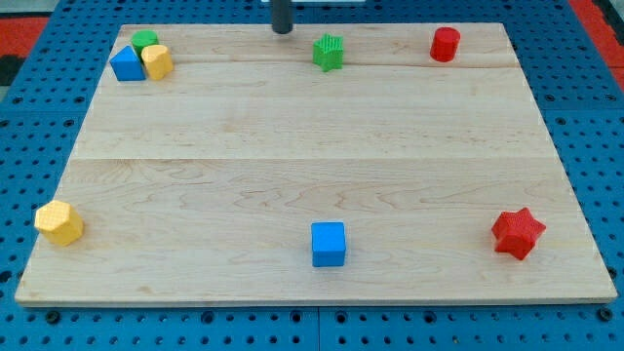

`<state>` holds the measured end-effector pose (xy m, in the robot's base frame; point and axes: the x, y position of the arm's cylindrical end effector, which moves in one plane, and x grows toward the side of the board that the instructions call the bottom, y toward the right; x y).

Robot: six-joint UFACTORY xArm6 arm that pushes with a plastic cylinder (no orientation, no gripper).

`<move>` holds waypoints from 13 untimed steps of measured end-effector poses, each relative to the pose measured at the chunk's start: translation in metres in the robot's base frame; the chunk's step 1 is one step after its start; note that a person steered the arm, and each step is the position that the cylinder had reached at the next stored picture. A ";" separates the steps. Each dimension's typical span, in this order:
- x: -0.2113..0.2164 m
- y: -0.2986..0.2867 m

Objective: Slide the green star towards top left

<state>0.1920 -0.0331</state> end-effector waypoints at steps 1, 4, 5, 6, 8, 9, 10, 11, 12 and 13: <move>0.001 0.036; 0.063 0.141; 0.071 0.090; 0.050 0.053; 0.011 -0.006; 0.012 -0.021; 0.012 0.011; 0.022 0.021; 0.025 -0.021; 0.028 -0.055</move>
<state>0.2204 -0.0878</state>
